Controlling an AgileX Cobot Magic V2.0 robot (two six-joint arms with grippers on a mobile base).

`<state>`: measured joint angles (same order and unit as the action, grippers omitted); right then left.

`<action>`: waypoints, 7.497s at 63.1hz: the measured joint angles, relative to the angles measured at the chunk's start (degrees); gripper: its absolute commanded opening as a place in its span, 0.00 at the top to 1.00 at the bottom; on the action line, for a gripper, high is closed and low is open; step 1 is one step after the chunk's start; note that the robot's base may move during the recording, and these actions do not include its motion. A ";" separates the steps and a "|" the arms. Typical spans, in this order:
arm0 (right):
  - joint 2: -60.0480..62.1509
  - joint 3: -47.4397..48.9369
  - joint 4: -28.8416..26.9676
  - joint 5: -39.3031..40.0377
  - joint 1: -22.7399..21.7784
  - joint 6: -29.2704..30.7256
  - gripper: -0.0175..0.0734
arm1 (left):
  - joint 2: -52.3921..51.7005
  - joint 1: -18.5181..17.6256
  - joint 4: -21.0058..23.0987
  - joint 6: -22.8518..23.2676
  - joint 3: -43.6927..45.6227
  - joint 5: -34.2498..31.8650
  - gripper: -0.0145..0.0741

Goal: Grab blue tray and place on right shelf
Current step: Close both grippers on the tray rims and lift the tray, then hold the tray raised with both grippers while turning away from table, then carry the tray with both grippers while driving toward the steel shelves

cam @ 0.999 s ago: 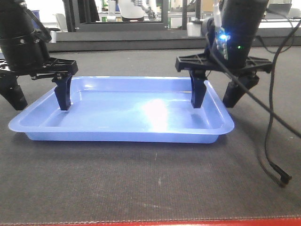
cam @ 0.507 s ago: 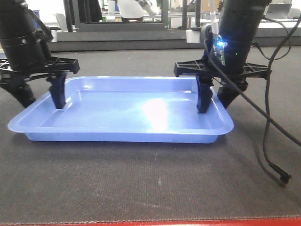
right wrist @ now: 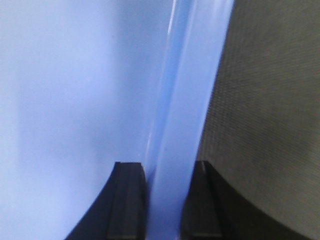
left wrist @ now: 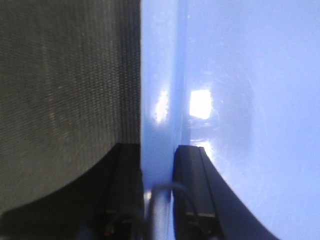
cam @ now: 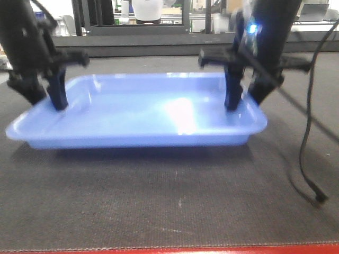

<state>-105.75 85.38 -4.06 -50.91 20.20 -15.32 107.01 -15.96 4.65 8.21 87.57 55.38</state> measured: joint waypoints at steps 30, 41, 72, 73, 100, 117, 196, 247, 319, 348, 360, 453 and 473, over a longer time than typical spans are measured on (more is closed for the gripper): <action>19.95 0.24 4.95 -10.90 1.33 -2.20 0.74 | -19.65 -4.72 -1.10 4.62 1.45 11.07 0.88; 23.90 0.24 5.03 -13.66 1.41 -2.51 0.74 | -22.38 -8.01 -3.67 6.08 4.74 14.15 0.88; 26.25 0.24 5.43 -15.00 1.41 -3.27 0.75 | -22.51 -10.37 -6.11 7.29 8.44 15.80 0.88; 26.25 0.24 5.43 -15.00 1.41 -3.27 0.75 | -22.51 -10.37 -6.11 7.29 8.44 15.80 0.88; 26.25 0.24 5.43 -15.39 1.41 -3.27 0.75 | -22.51 -10.41 -6.11 7.42 8.44 15.80 0.89; 26.25 0.24 5.43 -15.39 1.41 -3.27 0.75 | -22.51 -10.41 -6.11 7.42 8.44 15.80 0.89; 26.15 0.24 5.85 -15.89 1.41 -3.36 0.75 | -22.51 -10.41 -4.65 7.42 8.44 16.00 0.89; 26.15 0.24 6.20 -16.25 1.41 -3.36 0.75 | -22.51 -10.41 -3.57 7.51 8.44 16.22 0.89; 26.15 0.24 6.46 -16.35 1.41 -3.36 0.75 | -22.51 -10.41 -3.32 7.51 8.44 16.35 0.89; 26.15 0.24 6.55 -16.46 1.41 -3.36 0.75 | -22.51 -10.41 -3.19 7.51 8.44 16.53 0.89; 26.15 0.24 6.55 -16.68 1.41 -3.36 0.75 | -22.51 -10.41 -3.06 7.51 8.44 16.62 0.89; 26.15 0.24 6.96 -16.57 1.41 -3.36 0.75 | -22.53 -10.41 -1.73 7.51 8.44 16.88 0.89; 26.15 0.24 6.96 -16.57 1.41 -3.36 0.75 | -22.53 -10.41 -1.64 7.51 8.44 16.88 0.89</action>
<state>-79.60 85.62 2.90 -67.48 21.60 -18.69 84.48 -26.37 3.00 15.72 96.01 72.26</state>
